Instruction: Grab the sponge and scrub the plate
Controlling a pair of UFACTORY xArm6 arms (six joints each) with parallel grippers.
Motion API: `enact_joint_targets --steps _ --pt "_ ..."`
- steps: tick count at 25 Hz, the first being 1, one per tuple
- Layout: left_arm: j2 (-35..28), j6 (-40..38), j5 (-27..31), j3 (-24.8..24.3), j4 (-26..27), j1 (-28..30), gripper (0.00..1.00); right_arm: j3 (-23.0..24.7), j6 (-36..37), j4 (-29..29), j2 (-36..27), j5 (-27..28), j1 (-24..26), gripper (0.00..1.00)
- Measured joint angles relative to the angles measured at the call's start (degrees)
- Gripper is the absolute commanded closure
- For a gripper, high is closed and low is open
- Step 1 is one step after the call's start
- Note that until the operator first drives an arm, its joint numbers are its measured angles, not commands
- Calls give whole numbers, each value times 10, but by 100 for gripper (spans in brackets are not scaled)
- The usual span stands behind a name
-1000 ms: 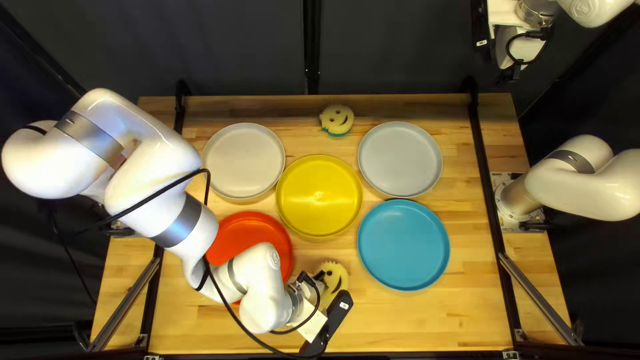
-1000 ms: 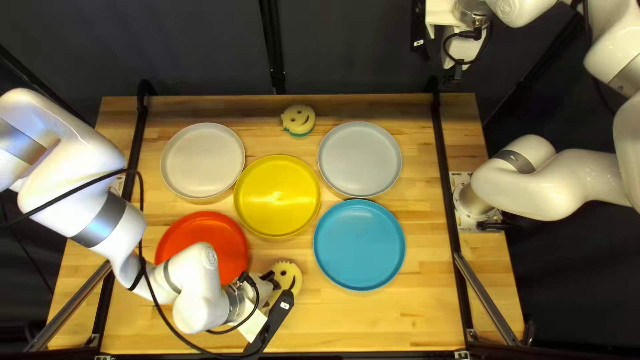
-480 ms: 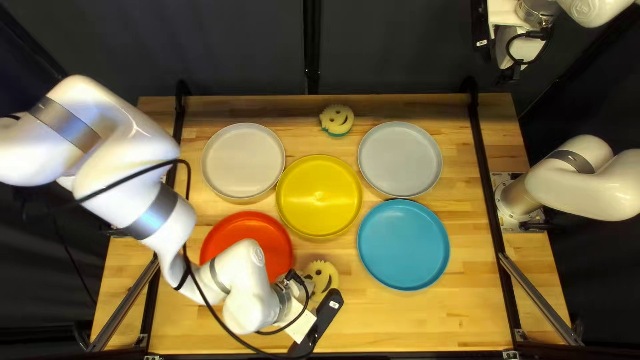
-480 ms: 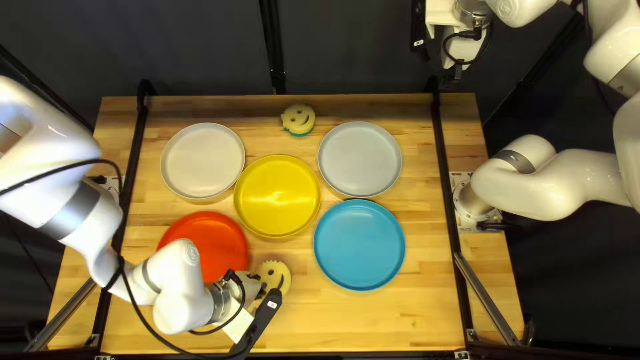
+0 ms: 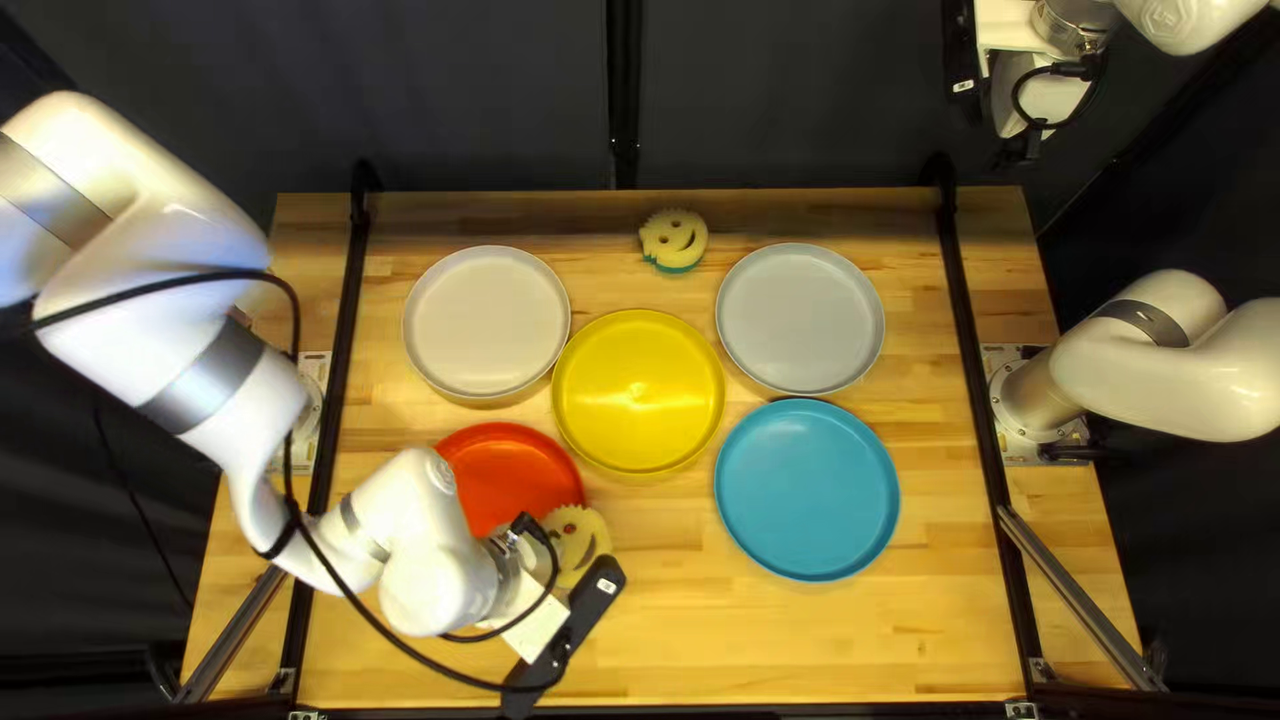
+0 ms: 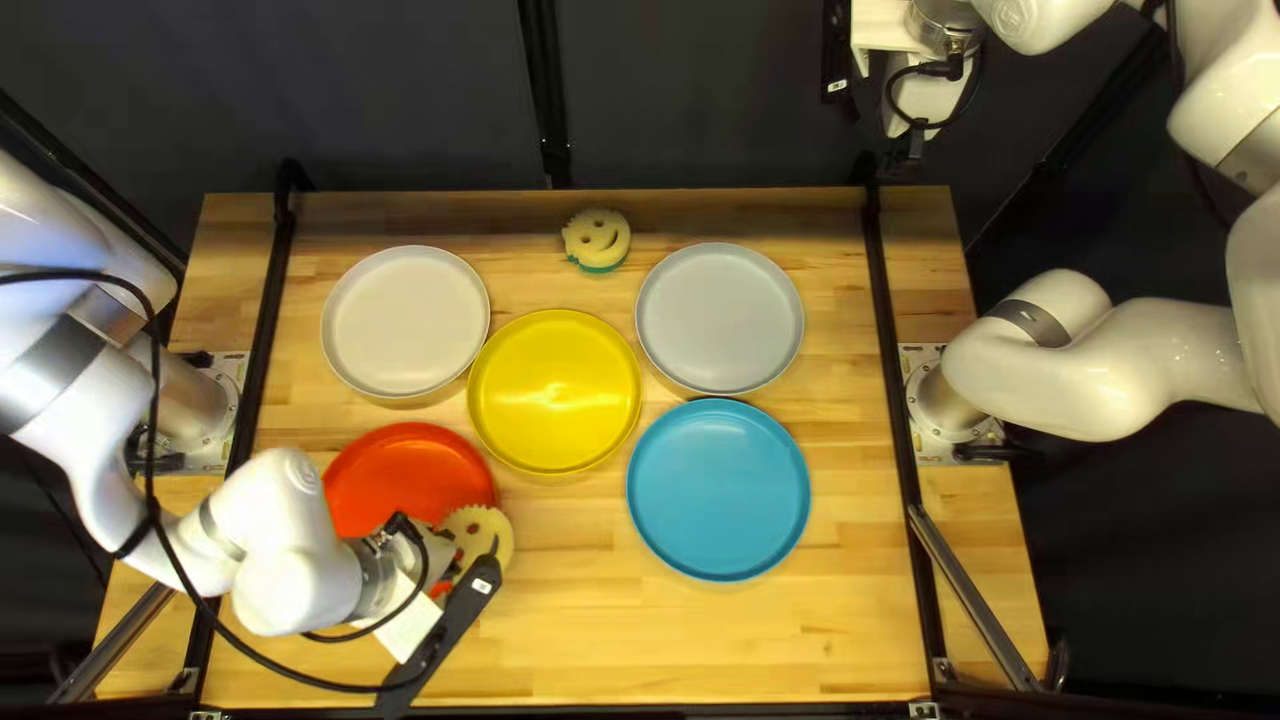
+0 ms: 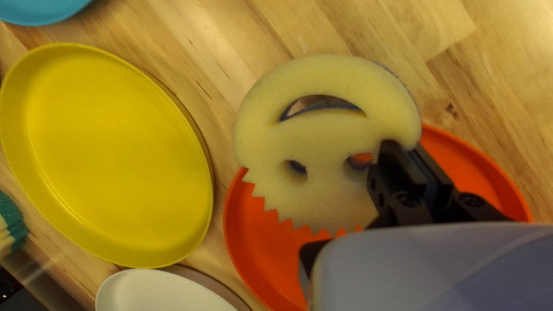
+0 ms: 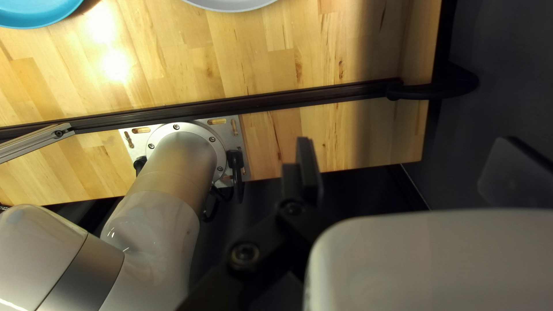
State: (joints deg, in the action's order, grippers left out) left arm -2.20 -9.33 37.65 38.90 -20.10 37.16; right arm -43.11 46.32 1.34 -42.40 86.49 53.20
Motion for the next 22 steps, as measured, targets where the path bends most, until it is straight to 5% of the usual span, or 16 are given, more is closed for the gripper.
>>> enact_joint_targets --steps 8,22 --pt "-56 75 -43 -69 50 -17 100 0 0 0 0 0 0 0" --pt "-33 48 -82 -68 26 -28 100 0 0 0 0 0 0 0"
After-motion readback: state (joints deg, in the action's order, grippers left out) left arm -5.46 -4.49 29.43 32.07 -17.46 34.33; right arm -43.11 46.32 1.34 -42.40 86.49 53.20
